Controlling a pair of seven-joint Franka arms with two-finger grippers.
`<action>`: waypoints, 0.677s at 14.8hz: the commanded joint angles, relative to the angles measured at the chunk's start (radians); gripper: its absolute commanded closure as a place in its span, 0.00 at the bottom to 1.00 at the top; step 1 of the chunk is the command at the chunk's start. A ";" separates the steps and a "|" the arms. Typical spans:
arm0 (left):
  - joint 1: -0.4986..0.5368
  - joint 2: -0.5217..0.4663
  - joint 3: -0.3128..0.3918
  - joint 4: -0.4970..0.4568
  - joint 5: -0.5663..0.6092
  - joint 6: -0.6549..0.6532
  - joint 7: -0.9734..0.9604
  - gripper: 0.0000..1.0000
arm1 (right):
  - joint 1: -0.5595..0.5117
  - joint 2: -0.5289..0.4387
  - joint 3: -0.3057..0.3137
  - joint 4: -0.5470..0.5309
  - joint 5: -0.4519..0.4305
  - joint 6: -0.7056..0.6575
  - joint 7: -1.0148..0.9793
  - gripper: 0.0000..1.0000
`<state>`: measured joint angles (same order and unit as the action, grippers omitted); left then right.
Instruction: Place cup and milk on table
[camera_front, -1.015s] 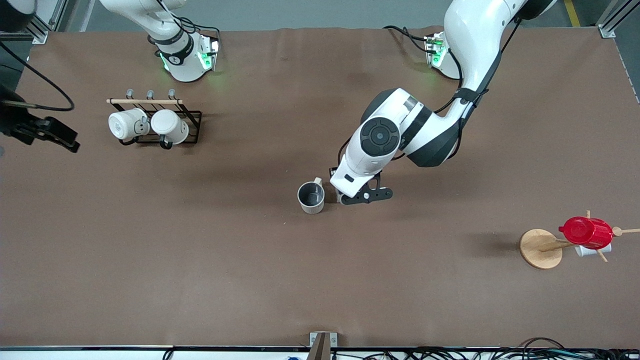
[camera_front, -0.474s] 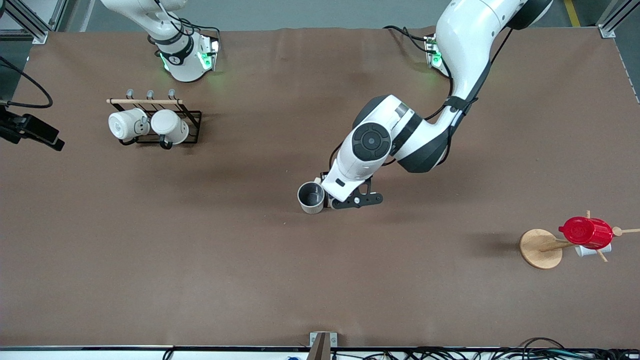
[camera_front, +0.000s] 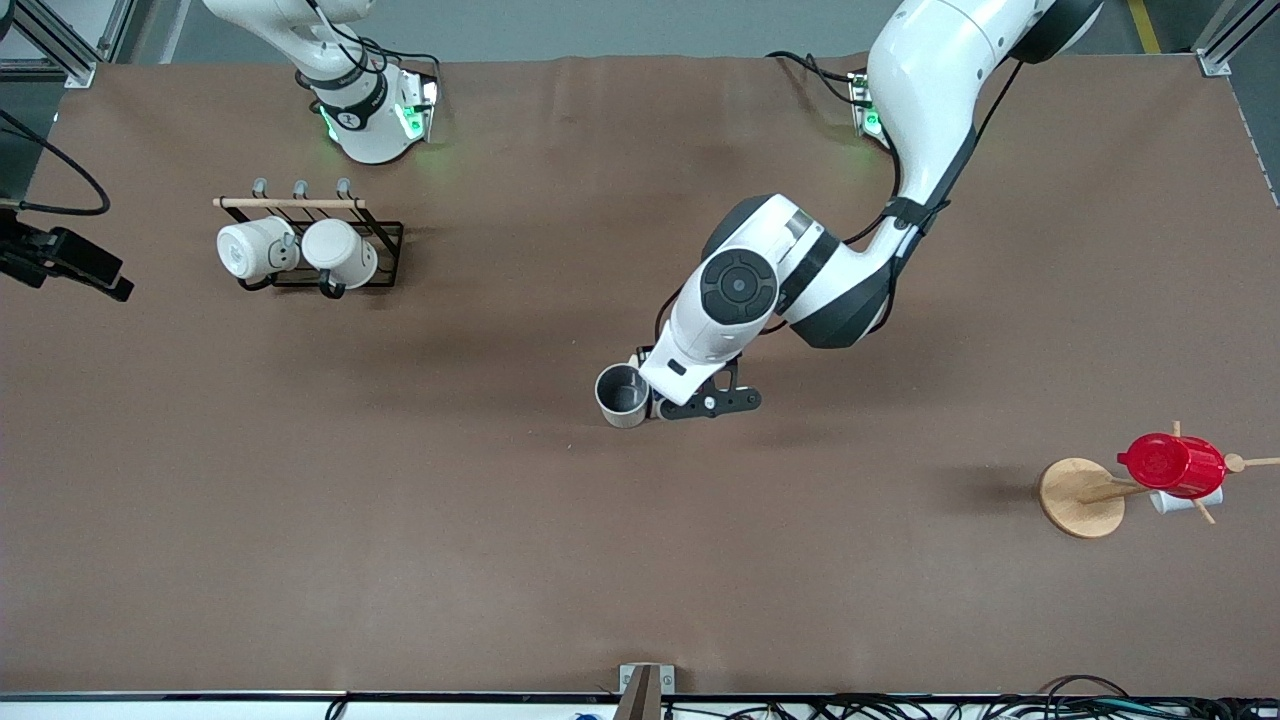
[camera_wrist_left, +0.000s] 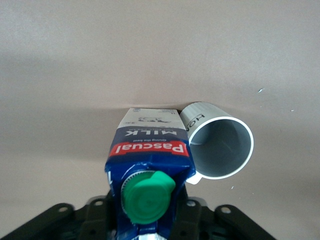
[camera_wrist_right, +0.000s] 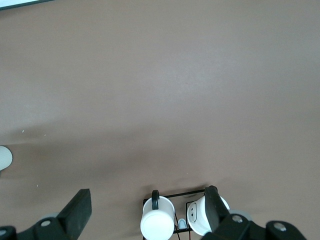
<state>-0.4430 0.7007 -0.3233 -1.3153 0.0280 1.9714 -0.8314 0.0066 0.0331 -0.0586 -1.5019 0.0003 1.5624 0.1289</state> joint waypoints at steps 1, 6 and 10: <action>-0.002 -0.004 0.007 0.027 0.020 0.000 -0.003 0.00 | -0.013 -0.004 0.008 0.000 0.017 -0.007 -0.009 0.00; 0.033 -0.165 0.058 0.027 0.024 -0.123 0.038 0.00 | -0.011 -0.004 0.006 0.000 0.012 -0.007 -0.014 0.00; 0.146 -0.334 0.107 0.022 0.047 -0.248 0.203 0.00 | 0.015 -0.002 0.010 0.038 -0.048 -0.119 -0.113 0.00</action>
<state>-0.3587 0.4639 -0.2219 -1.2558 0.0471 1.7852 -0.7155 0.0113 0.0334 -0.0550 -1.4942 -0.0174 1.5011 0.0576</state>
